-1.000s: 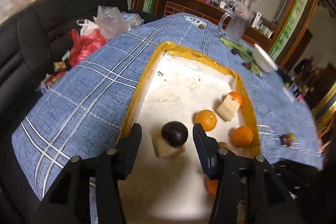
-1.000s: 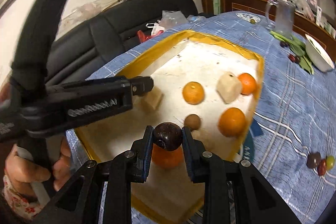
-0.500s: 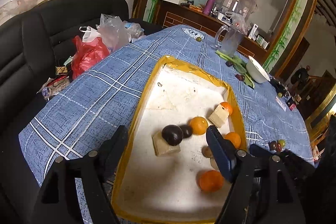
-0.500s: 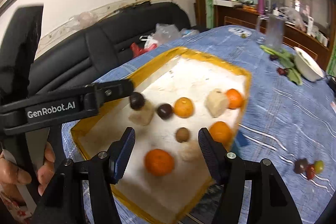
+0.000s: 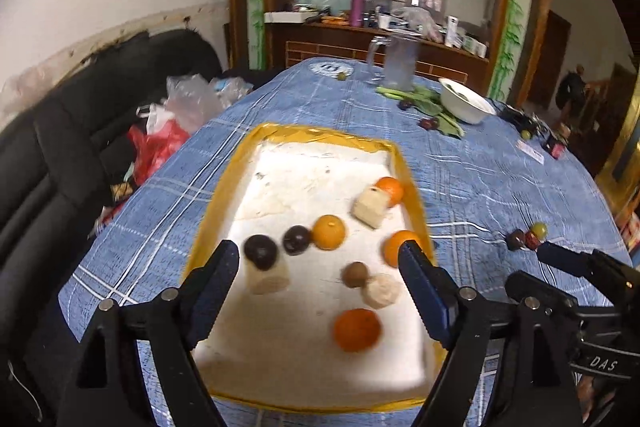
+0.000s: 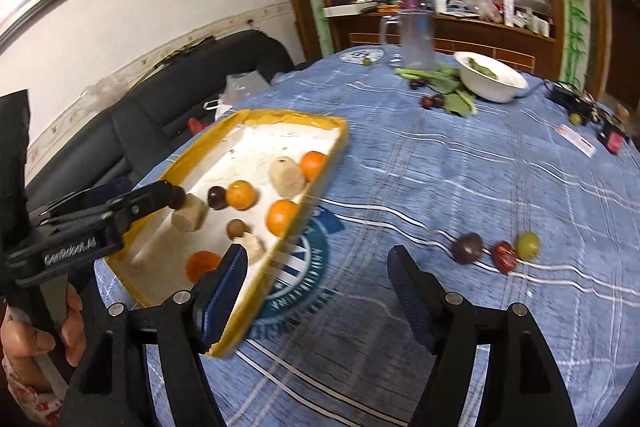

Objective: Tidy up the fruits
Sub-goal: 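Move both open tools back to the remaining fruits on the cloth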

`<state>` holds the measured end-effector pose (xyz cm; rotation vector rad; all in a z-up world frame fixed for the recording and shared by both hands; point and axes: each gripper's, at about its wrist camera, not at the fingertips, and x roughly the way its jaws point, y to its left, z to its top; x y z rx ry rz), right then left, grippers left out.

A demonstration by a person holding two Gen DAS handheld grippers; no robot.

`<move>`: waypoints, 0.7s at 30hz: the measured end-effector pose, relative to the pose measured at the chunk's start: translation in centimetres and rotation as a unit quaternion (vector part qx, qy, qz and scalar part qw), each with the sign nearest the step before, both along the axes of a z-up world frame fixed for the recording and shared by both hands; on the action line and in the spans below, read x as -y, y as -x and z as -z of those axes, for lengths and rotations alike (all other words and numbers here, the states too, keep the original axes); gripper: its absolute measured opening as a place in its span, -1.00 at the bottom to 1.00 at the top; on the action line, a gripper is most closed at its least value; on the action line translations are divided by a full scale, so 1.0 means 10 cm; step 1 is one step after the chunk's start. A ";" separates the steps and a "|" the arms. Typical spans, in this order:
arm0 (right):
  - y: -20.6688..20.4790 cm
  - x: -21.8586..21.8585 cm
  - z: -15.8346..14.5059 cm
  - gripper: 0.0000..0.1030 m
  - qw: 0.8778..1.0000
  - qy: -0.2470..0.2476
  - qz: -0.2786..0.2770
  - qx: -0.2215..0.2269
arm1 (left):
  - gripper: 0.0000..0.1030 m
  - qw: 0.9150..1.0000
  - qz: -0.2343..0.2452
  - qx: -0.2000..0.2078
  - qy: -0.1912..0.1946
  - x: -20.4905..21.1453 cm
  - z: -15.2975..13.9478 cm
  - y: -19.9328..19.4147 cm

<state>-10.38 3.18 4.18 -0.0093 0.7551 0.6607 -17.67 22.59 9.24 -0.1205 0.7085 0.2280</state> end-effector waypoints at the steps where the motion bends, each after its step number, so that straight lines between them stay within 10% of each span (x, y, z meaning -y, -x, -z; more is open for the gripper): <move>1: 0.01 0.04 0.00 0.50 1.000 -0.001 0.003 -0.001 | 0.58 1.000 0.005 0.000 -0.004 0.05 -0.01 0.00; 21: -0.12 0.72 0.14 0.52 0.998 -0.020 0.055 -0.020 | 0.59 0.998 0.040 -0.026 -0.042 0.53 0.05 -0.18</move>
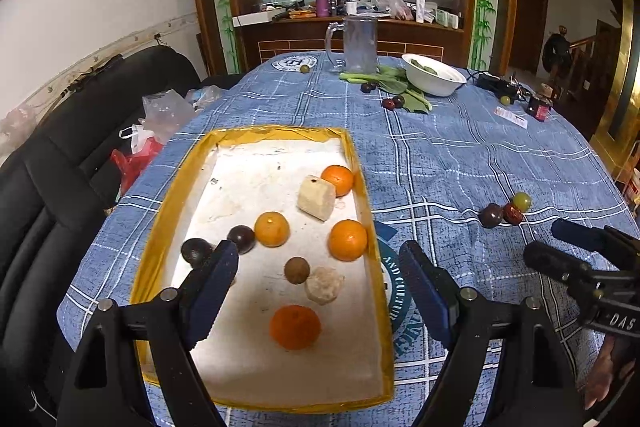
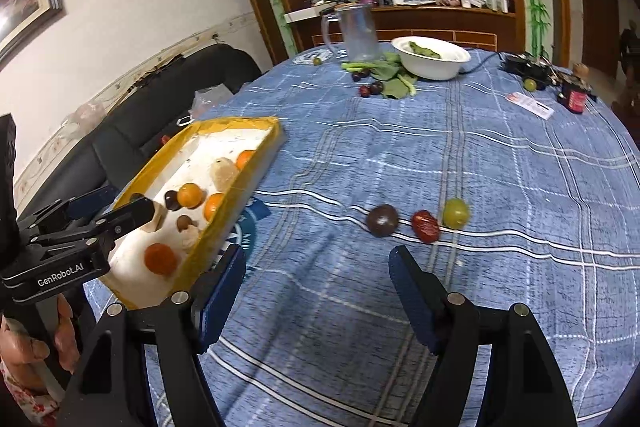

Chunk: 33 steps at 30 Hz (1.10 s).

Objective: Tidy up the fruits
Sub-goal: 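Move both open tools back to the remaining fruits on the cloth, then grasp a dark plum with the left tool while the right tool grasps a green grape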

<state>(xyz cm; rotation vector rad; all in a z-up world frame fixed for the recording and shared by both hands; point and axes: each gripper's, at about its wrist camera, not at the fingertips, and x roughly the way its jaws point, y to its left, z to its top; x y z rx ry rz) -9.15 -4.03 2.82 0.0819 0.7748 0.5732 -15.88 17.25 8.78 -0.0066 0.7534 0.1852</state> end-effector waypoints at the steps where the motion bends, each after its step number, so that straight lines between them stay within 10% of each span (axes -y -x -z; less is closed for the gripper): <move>1: -0.01 0.04 0.01 0.52 1.000 -0.001 0.004 -0.002 | 0.59 1.000 0.001 -0.001 0.000 0.01 0.00 -0.01; 20: -0.46 0.52 0.22 0.51 0.996 0.062 0.059 -0.033 | 0.59 0.997 0.052 -0.031 0.047 0.28 0.14 -0.24; 27: -0.69 0.41 0.25 -0.21 0.996 0.059 0.054 -0.035 | 0.59 0.993 0.083 -0.040 0.068 0.43 0.20 -0.36; 33: -0.91 0.44 0.30 -0.21 0.996 0.038 0.074 -0.042 | 0.44 0.987 0.141 -0.033 0.074 0.67 0.26 -0.51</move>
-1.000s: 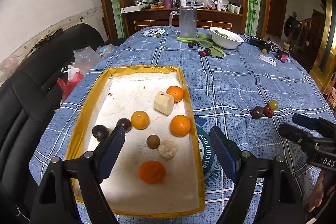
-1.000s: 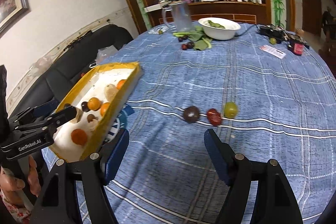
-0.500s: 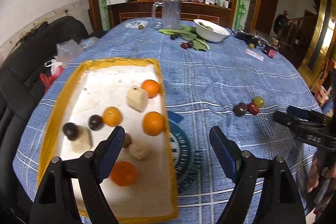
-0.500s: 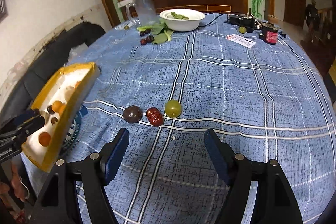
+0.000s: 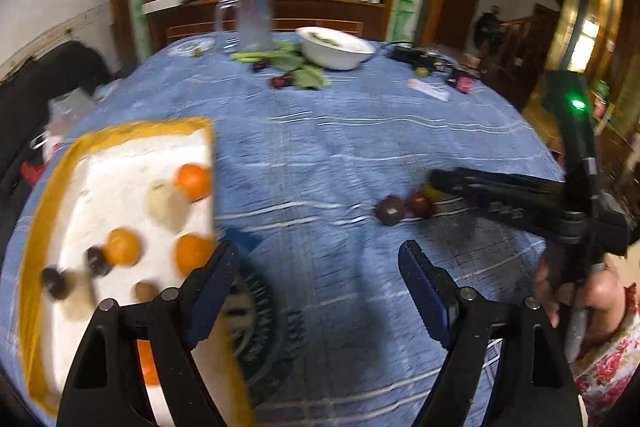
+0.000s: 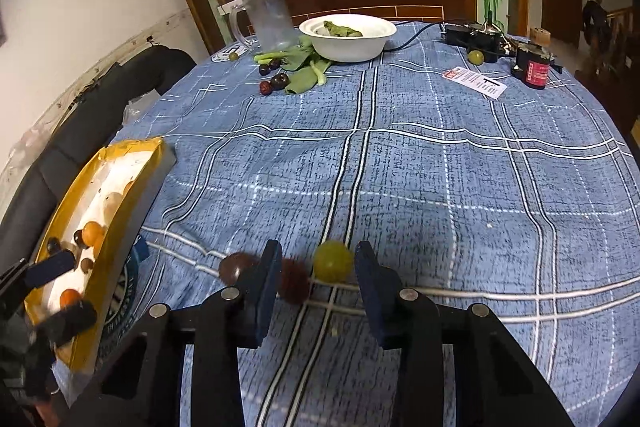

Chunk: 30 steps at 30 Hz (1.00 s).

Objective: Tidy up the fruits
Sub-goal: 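Grasp a dark plum with the left tool while the right tool grasps a green grape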

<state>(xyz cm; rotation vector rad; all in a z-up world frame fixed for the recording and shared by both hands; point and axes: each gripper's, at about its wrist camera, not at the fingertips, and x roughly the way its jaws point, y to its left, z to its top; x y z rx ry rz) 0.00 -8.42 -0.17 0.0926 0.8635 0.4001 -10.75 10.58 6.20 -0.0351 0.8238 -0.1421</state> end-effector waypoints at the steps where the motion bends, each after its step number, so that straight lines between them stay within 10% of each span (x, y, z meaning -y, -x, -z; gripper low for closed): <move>1: -0.02 -0.02 0.02 -0.21 1.000 0.002 0.000 -0.001 | 0.35 1.000 0.008 -0.003 -0.005 0.06 0.02 -0.05; 7: -0.09 -0.01 0.14 -0.21 1.000 -0.001 0.001 -0.011 | -0.05 0.998 0.059 -0.035 -0.005 0.40 0.26 -0.41; 11: -0.11 0.03 0.16 -0.50 1.000 -0.012 -0.005 -0.015 | -0.08 0.995 0.081 -0.051 -0.005 0.54 0.39 -0.61; 30: -0.12 0.13 0.18 -0.53 1.000 -0.029 -0.002 -0.012 | -0.55 0.995 0.090 -0.035 -0.001 0.59 0.45 -0.75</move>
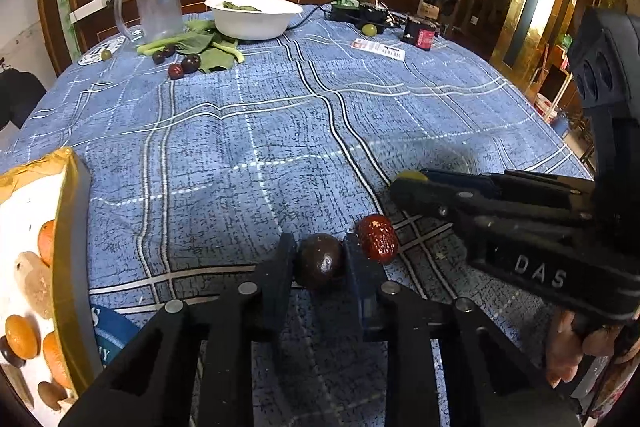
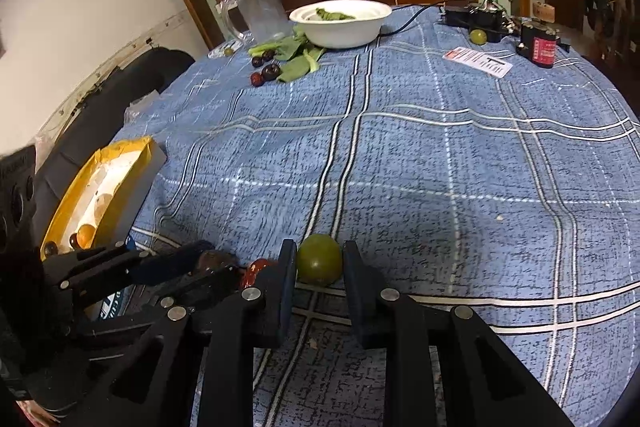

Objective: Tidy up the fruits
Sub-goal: 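Grasp a dark plum with the left tool while the right tool grasps a green grape, then carry the plum and grape over the tray and open both tools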

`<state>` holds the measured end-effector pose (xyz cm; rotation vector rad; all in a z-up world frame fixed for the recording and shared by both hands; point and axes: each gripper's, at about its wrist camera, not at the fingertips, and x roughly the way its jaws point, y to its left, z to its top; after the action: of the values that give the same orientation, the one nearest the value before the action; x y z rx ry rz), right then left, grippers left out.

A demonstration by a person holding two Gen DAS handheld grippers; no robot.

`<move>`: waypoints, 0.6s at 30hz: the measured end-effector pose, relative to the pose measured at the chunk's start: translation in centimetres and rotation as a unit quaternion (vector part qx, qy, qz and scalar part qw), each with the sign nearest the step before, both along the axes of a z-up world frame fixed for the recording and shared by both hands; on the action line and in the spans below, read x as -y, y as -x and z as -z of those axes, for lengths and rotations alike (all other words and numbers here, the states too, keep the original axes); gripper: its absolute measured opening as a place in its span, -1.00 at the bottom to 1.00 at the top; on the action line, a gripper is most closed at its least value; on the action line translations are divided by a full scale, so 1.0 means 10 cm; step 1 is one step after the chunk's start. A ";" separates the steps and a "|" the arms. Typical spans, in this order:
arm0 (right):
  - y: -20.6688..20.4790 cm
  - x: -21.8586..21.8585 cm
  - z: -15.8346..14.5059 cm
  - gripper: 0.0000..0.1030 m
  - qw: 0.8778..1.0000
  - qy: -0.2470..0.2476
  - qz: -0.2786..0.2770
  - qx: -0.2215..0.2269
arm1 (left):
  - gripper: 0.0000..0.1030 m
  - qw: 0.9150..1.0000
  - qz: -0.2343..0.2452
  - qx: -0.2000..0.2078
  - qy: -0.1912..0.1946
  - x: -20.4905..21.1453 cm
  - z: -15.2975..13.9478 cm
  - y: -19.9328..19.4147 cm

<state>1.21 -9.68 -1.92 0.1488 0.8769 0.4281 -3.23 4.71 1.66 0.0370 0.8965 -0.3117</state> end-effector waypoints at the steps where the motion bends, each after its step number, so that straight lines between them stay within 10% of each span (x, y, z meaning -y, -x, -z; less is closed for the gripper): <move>1: 0.00 0.01 -0.01 -0.53 1.000 -0.002 0.002 0.002 | -0.55 1.000 -0.003 0.001 0.005 -0.02 -0.02 0.01; 18: -0.01 0.09 0.00 -0.53 1.000 -0.014 0.019 0.007 | -0.55 0.990 -0.110 0.018 0.080 -0.81 -0.40 0.31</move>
<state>1.34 -10.53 -1.91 0.1871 0.8528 0.4055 -6.34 12.82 5.64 -0.2036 0.8278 -0.1757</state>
